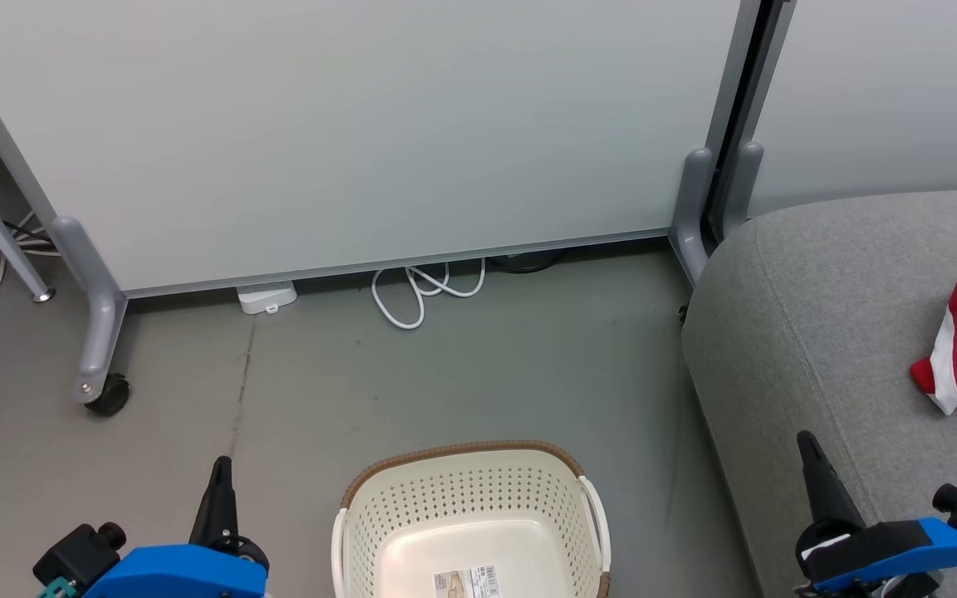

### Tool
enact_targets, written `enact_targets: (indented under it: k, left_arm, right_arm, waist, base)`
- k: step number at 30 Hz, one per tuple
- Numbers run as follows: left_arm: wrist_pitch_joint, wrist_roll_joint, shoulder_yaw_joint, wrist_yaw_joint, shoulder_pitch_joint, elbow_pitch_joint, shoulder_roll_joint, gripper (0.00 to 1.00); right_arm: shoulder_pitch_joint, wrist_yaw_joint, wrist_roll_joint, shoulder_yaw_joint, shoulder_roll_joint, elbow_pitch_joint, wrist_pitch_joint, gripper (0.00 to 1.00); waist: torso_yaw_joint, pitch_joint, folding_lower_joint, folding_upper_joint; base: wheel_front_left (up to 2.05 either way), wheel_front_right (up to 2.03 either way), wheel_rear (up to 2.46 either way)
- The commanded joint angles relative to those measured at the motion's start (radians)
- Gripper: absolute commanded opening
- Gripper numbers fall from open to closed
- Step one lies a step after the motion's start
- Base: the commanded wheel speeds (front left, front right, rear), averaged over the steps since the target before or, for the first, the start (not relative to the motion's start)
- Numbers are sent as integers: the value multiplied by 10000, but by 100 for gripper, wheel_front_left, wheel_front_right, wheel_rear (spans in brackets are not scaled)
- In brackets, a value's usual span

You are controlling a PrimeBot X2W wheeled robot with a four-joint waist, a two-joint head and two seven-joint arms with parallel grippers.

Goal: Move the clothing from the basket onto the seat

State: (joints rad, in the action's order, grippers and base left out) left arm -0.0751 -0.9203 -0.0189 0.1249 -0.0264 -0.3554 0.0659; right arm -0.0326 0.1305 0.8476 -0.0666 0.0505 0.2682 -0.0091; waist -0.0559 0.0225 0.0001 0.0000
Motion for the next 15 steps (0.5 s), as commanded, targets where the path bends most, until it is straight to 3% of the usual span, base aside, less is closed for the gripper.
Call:
enact_targets:
  k: [1, 15]
  left_arm:
    - [53, -258, 77, 38, -310, 175, 19, 0]
    - [485, -1784, 373, 50, -445, 398, -18, 0]
  right_arm:
    - [-295, 3, 280, -35, 8, -152, 62, 0]
    - [-414, 3, 1972, -145, 6, -180, 334, 0]
  waist:
    - [7, -4, -1, 0]
    - [103, -47, -1, 0]
  base:
    - [0, 0, 0]
    - [0, 0, 0]
